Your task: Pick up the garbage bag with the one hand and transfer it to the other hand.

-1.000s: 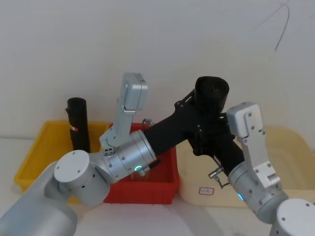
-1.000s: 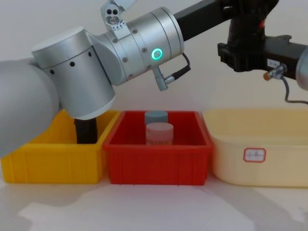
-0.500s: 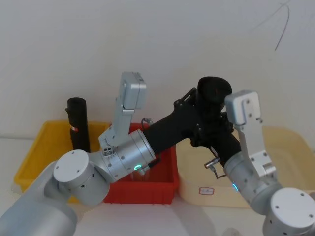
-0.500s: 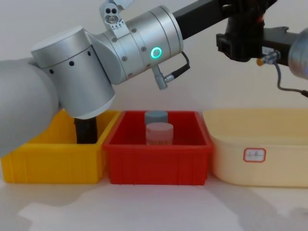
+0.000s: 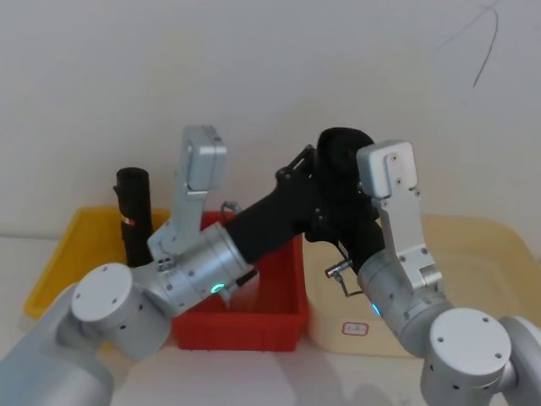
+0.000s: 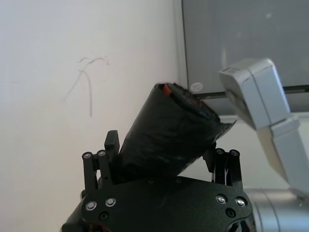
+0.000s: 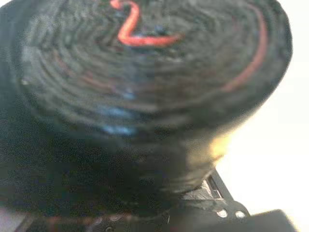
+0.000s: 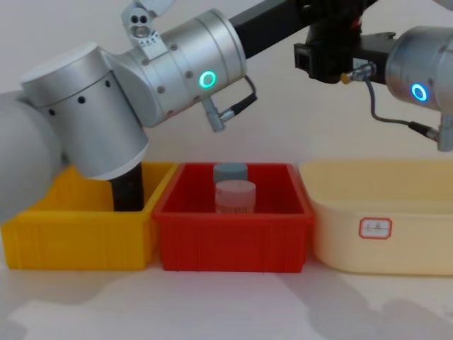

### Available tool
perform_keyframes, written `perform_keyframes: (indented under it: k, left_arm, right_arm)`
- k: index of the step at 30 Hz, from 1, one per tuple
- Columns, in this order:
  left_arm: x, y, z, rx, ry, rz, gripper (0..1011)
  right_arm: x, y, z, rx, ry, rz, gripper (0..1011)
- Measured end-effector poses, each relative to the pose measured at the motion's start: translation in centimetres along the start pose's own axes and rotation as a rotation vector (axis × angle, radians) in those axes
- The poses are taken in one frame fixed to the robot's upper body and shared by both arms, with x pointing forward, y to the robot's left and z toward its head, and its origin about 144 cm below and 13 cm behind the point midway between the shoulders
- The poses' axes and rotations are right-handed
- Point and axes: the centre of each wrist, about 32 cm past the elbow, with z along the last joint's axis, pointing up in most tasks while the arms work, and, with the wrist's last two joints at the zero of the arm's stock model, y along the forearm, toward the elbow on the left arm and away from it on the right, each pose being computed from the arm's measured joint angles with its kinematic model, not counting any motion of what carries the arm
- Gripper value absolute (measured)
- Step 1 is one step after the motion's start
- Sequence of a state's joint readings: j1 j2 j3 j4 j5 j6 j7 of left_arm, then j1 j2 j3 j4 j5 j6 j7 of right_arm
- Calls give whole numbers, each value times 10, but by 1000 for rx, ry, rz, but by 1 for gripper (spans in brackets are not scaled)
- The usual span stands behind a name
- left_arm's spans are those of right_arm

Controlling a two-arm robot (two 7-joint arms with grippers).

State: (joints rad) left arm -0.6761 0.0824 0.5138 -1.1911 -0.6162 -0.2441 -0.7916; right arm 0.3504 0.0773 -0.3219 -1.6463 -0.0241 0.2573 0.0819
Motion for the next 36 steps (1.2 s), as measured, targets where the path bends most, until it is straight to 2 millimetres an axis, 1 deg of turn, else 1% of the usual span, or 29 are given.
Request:
perform_keyframes:
  k: [4, 8, 19, 25, 36]
  left_arm:
    - [1, 7, 1, 7, -16, 28, 1002]
    - [0, 11, -4, 19, -31, 76, 1002]
    - [-5, 8, -32, 43, -13, 176, 1002]
    - [-7, 7, -39, 49, -9, 200, 1002]
    - [-9, 6, -47, 58, -4, 223, 1002]
  right_arm:
    - [2, -3, -1, -3, 8, -21, 456]
    - [5, -6, -3, -8, 19, -52, 456]
    - [13, -13, -13, -22, 59, -192, 456]
    - [18, -15, -19, -29, 80, -271, 455]
    - [22, -17, -26, -37, 100, -346, 456]
